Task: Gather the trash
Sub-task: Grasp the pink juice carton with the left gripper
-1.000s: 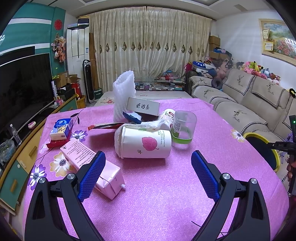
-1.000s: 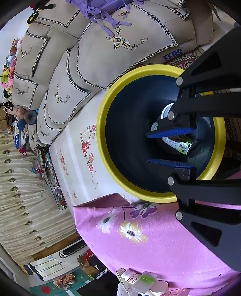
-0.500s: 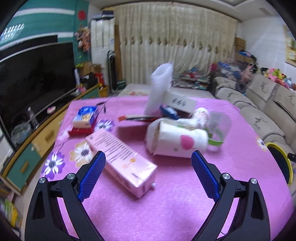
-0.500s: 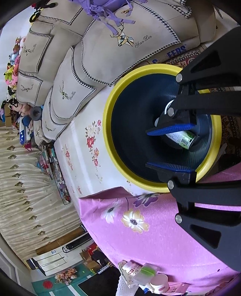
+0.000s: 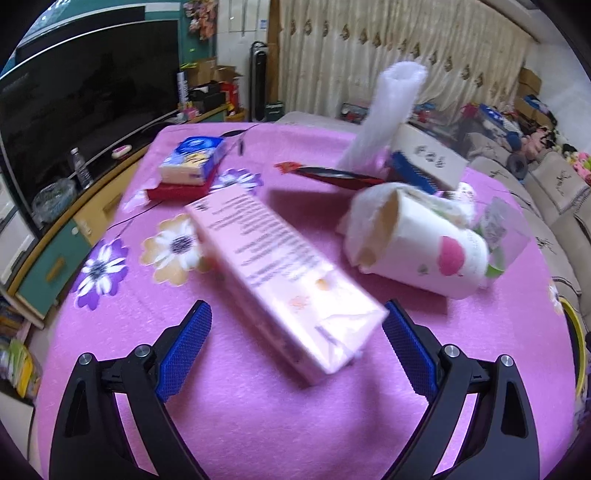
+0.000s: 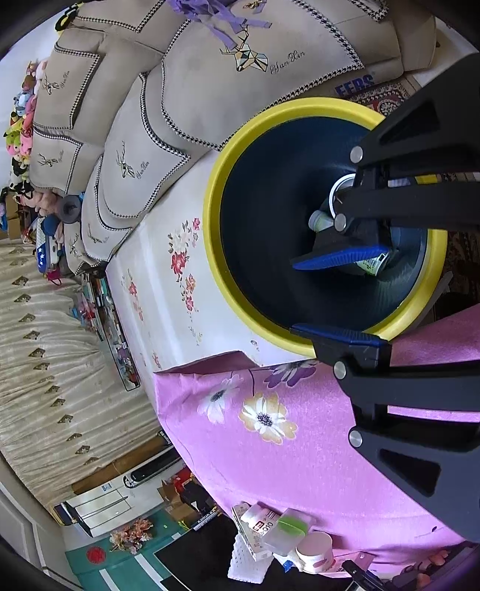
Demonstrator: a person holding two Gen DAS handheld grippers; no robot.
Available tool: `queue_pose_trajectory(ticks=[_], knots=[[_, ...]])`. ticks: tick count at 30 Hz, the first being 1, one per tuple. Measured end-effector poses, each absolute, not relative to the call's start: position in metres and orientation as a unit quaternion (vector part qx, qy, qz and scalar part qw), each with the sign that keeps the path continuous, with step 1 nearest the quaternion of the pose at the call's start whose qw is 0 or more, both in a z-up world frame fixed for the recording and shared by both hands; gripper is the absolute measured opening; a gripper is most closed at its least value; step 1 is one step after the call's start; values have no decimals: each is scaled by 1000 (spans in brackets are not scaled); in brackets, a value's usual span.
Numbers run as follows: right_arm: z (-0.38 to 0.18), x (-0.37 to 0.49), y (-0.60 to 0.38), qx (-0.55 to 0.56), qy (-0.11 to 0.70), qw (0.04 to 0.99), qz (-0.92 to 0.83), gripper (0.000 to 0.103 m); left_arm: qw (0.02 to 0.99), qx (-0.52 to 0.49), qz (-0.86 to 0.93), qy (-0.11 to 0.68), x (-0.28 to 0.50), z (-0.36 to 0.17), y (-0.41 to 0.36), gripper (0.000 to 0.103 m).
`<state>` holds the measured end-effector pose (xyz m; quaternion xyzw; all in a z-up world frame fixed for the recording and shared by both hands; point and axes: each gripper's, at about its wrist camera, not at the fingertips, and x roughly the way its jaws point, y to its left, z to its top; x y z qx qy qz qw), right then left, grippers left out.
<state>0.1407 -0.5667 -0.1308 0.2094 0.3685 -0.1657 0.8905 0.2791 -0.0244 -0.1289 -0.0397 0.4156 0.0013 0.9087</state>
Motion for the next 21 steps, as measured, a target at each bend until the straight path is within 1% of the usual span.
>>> queue_pose_trajectory(ticks=[4, 11, 17, 18, 20, 21], knots=[[-130, 138, -569, 212, 366, 891, -164, 29, 900, -61, 1, 432, 274, -131, -1, 89], [-123, 135, -567, 215, 355, 896, -158, 29, 897, -66, 25, 436, 259, -129, 38, 89], [-118, 135, -559, 211, 352, 899, -150, 29, 906, -56, 14, 420, 261, -125, 32, 88], [-118, 135, -559, 210, 352, 900, -149, 29, 906, -52, 13, 420, 262, -126, 30, 87], [-116, 133, -559, 211, 351, 900, -148, 30, 904, -46, 8, 424, 265, -127, 24, 75], [-116, 132, -559, 212, 349, 901, -149, 30, 904, -43, 6, 426, 267, -129, 22, 72]])
